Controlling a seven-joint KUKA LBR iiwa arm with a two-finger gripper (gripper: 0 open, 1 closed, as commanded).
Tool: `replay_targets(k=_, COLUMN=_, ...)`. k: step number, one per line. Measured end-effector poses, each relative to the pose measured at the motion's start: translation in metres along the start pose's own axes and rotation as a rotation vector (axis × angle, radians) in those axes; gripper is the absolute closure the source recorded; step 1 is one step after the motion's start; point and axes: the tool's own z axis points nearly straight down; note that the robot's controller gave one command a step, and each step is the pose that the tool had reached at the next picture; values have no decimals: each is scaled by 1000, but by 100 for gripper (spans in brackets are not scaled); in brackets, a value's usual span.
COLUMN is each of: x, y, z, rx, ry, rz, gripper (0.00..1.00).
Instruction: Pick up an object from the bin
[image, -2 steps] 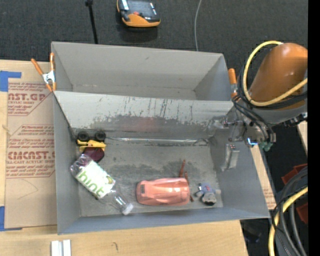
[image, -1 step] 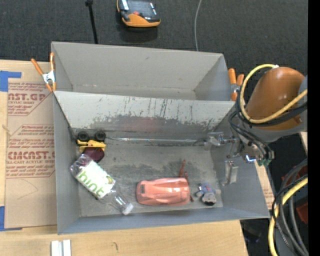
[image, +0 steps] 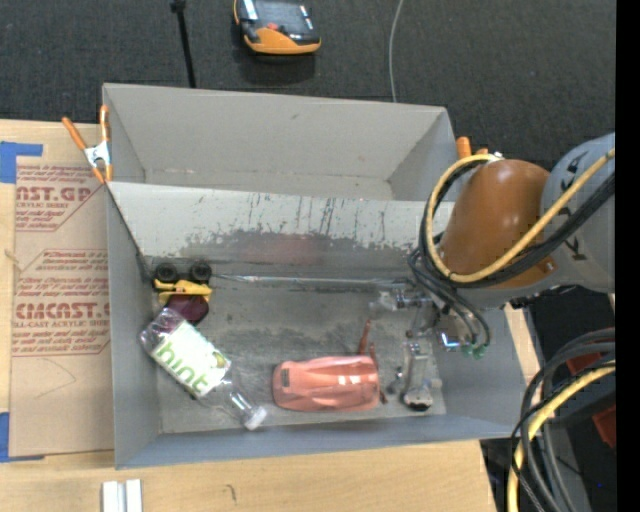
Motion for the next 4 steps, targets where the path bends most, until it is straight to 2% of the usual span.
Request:
replay_targets(k=1, x=7, y=-18, z=21, rx=0, ry=0, rz=-145, gripper=0)
replay_targets(k=2, x=16, y=25, z=74, rx=0, ry=-2, rz=-275, gripper=0)
replay_targets(k=3, x=15, y=71, z=87, rx=17, ry=2, rz=-284, gripper=100)
replay_targets(k=4, x=15, y=71, z=87, rx=17, ry=2, rz=-284, gripper=100)
